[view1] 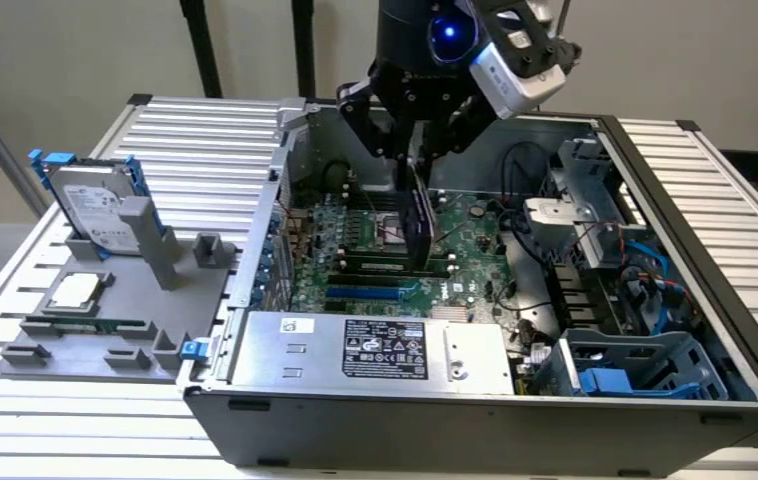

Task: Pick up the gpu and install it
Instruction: 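Pick up the gpu and move the gpu toward the slot, then insert the gpu into the slot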

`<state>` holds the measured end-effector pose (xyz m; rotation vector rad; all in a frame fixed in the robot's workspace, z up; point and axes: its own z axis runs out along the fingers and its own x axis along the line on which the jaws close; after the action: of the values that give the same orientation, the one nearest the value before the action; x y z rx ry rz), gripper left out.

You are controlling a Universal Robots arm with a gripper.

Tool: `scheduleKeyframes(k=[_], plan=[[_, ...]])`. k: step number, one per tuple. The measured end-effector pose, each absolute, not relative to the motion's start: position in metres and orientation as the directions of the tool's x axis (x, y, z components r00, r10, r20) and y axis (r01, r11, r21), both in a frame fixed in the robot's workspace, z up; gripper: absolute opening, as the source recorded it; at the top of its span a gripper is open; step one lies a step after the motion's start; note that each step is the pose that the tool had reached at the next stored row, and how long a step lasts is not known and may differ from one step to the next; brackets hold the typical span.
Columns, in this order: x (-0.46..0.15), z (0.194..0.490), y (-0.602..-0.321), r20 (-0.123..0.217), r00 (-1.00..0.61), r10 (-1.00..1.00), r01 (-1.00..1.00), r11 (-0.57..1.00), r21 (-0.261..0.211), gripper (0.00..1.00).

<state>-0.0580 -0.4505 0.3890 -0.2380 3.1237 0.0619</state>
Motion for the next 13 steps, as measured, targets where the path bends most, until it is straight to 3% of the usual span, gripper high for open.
scheduleKeyframes(k=[13], plan=[[-0.0580,0.3861,-0.4505,-0.024,-0.925,-0.379,-0.380,0.924,0.035,0.00]])
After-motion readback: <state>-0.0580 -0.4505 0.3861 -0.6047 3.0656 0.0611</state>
